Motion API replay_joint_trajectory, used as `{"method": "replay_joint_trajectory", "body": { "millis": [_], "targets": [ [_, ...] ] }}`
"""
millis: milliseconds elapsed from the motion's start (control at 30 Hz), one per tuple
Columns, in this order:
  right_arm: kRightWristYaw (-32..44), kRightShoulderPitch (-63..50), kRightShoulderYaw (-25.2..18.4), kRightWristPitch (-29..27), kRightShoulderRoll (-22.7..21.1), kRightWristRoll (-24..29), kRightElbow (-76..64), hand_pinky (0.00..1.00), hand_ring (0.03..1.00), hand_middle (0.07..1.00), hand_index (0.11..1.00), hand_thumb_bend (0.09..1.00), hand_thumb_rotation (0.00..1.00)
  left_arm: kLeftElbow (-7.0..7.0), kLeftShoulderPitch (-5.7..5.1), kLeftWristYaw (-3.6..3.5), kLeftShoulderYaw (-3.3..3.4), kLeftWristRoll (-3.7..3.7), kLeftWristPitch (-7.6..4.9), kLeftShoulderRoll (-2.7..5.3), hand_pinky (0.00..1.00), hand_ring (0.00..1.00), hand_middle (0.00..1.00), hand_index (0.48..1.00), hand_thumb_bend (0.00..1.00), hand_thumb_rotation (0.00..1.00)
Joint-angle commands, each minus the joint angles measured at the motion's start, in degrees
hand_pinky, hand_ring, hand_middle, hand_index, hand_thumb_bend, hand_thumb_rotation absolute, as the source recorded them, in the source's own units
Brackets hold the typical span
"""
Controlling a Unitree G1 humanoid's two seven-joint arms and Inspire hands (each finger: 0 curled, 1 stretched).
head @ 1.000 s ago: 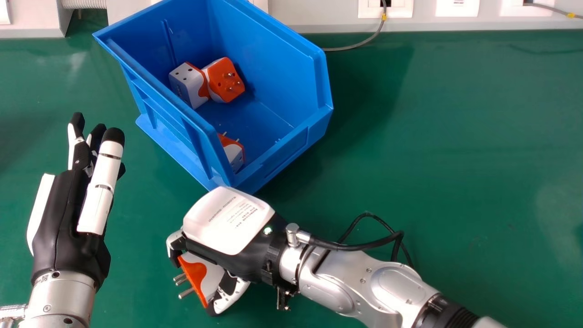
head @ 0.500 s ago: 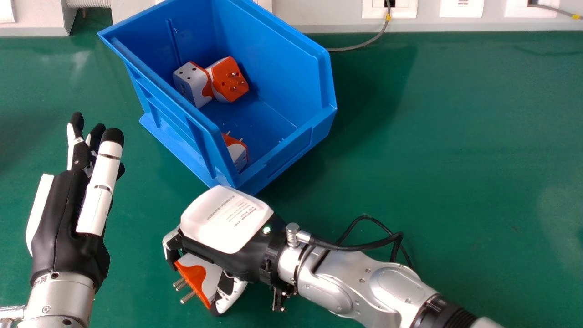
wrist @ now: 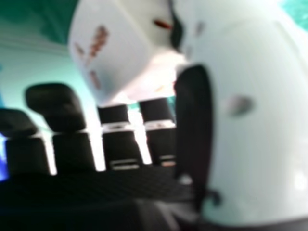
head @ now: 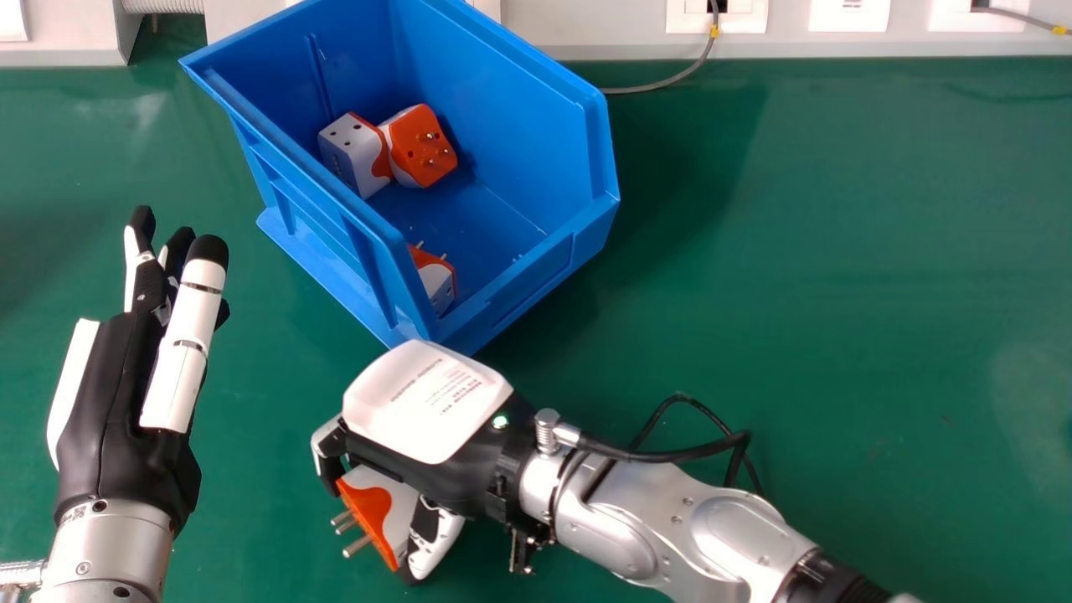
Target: Pick all objects and put in blue box
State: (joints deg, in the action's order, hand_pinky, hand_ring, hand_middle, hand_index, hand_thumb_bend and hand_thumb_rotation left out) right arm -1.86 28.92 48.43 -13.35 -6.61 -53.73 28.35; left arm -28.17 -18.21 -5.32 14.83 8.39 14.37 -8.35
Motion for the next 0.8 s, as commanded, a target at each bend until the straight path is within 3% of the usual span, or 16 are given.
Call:
{"method": "replay_joint_trajectory", "body": {
  "millis": [0,233,333,400,767],
  "targets": [
    [1.3,-1.6,-1.4,0.9,-1.2,0.6,-3.0,0.08,0.124,0.455,0.486,0.523,0.0,-1.34,0.03,-0.23,0.05,-0.44,-0.73,-0.74,0.95,1.0,1.0,1.0,0.4,0.84],
    [6.2,-7.1,-5.3,2.7,-4.1,3.3,-15.3,0.1,0.137,0.452,0.488,0.523,0.0,-1.37,0.11,-0.21,0.12,-0.38,-0.51,-0.86,0.95,1.0,1.0,1.0,0.41,0.84],
    [7.8,-10.1,-7.3,3.3,-5.3,4.6,-20.8,0.12,0.167,0.451,0.499,0.521,0.0,-1.27,0.16,-0.29,0.23,-0.34,-0.38,-1.04,0.95,1.0,1.0,1.0,0.41,0.84],
    [8.1,-11.8,-8.4,3.3,-6.0,5.1,-23.5,0.18,0.239,0.461,0.524,0.514,0.0,-1.02,0.27,-0.28,0.27,-0.35,-0.41,-1.1,0.95,1.0,1.0,1.0,0.41,0.84],
    [10.6,-18.5,-14.9,1.5,-11.5,8.3,-36.8,0.15,0.329,0.485,0.501,0.512,0.0,-0.14,0.55,-0.49,0.74,0.05,-0.69,-1.55,0.95,1.0,1.0,1.0,0.41,0.84]
  ]
}}
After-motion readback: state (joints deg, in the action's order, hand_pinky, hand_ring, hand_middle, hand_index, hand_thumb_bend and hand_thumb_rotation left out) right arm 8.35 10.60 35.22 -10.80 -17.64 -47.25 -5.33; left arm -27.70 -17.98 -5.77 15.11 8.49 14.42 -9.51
